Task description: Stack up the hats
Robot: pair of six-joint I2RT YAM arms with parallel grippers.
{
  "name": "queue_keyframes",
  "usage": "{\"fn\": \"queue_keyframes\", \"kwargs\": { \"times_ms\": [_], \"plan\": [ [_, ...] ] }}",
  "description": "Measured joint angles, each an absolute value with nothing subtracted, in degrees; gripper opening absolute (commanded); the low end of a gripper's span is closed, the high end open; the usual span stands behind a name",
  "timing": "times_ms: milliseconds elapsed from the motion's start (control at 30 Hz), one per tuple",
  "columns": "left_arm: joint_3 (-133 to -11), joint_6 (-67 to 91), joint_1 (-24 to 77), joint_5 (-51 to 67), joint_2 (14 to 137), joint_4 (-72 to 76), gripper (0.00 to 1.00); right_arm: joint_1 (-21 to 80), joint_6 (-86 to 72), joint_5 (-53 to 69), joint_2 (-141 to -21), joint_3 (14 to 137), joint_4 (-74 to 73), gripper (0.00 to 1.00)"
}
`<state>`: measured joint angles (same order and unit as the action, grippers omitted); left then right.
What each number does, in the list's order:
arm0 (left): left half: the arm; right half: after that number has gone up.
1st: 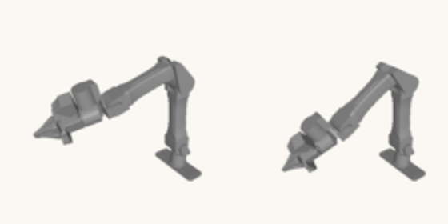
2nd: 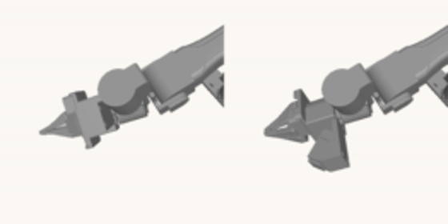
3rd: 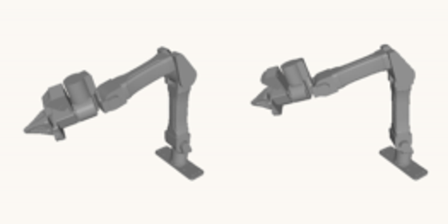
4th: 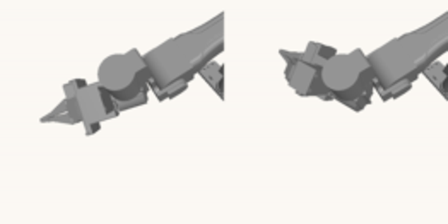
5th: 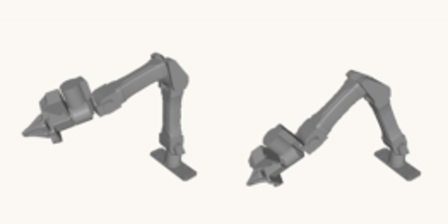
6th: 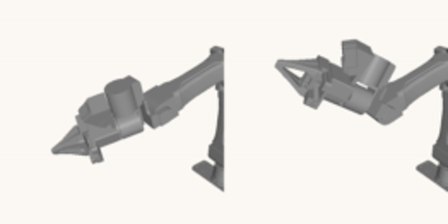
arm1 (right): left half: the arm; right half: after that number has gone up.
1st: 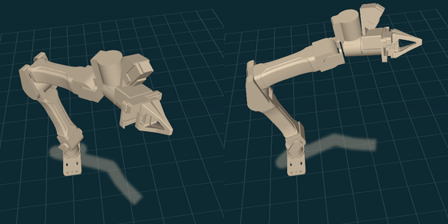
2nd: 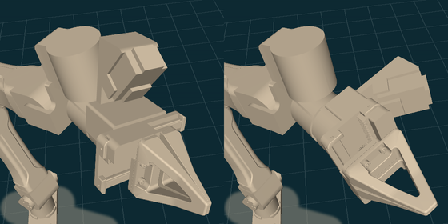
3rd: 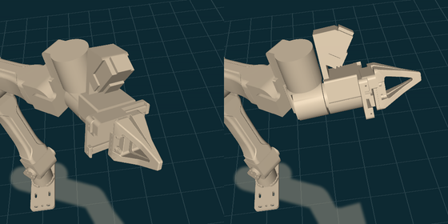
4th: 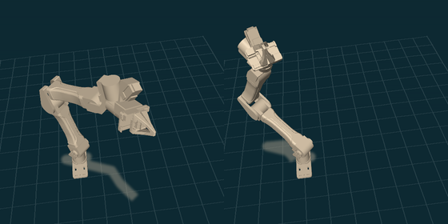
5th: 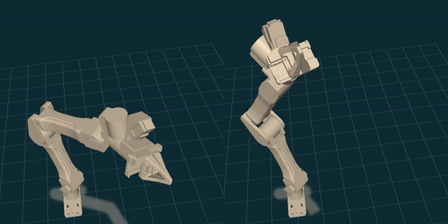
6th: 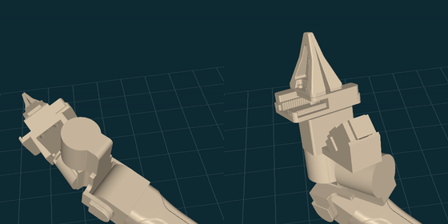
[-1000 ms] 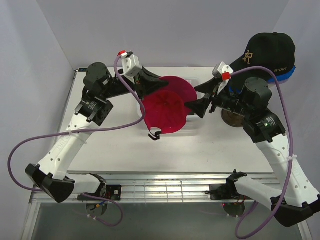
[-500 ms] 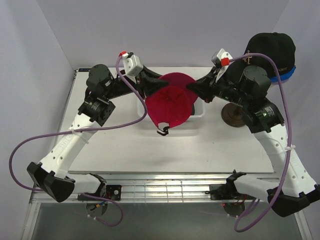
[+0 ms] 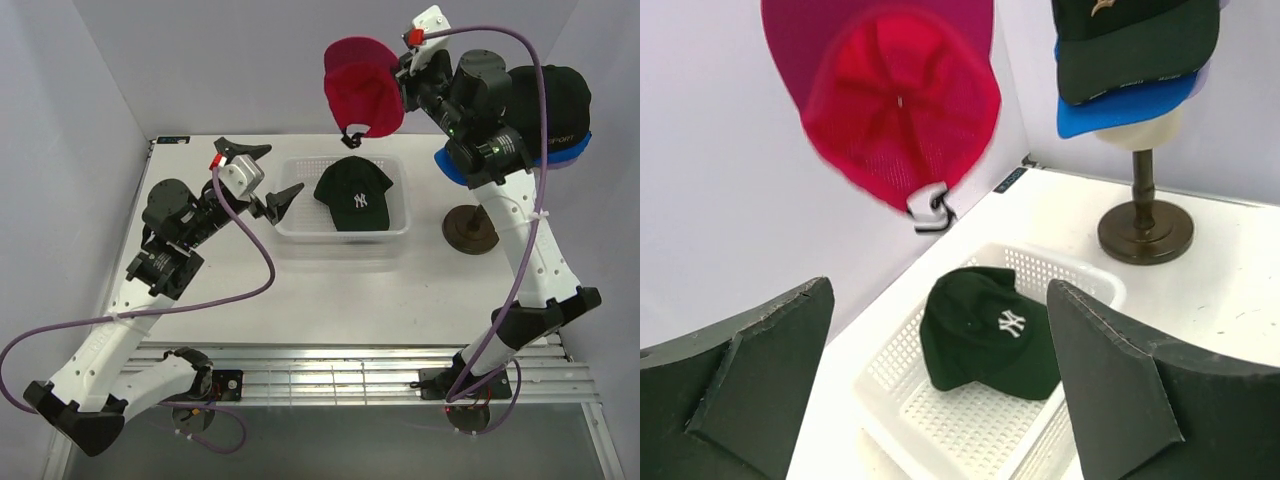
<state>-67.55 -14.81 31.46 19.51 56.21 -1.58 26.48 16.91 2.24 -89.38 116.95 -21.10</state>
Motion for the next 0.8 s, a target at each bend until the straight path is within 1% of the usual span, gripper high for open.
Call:
{"fn": "queue_keyframes", "kwargs": {
  "times_ms": [133, 267, 333, 500, 600, 667, 800],
  "plan": [
    [-64.3, -16.6, 31.5, 18.6, 54.8, -1.0, 0.98, 26.5, 26.9, -7.6, -91.4, 118.7, -13.7, 0.08],
    [-62.9, -17.6, 31.5, 18.4, 55.0, -1.3, 0.98, 26.5, 44.5, -18.5, -91.5, 118.0, -0.9, 0.08],
    [-62.7, -17.7, 31.5, 18.4, 55.0, -1.3, 0.98, 26.4, 53.7, -21.9, -91.4, 117.1, 5.9, 0.08],
    [-62.7, -17.7, 31.5, 18.4, 55.0, -1.3, 0.98, 25.3, 75.1, -24.1, -90.0, 112.4, 17.7, 0.08],
    [-62.7, -17.7, 31.5, 18.6, 55.0, -1.5, 0.98, 22.2, 85.5, -23.6, -87.1, 104.4, 22.7, 0.08],
    [-62.7, -17.7, 31.5, 18.7, 55.0, -1.7, 0.98, 18.7, 90.3, -23.8, -85.3, 99.2, 23.9, 0.08],
    [-63.5, -17.5, 31.5, 19.1, 55.4, -2.3, 0.98, 12.4, 95.6, -24.3, -83.7, 94.0, 23.7, 0.08]
  ]
}}
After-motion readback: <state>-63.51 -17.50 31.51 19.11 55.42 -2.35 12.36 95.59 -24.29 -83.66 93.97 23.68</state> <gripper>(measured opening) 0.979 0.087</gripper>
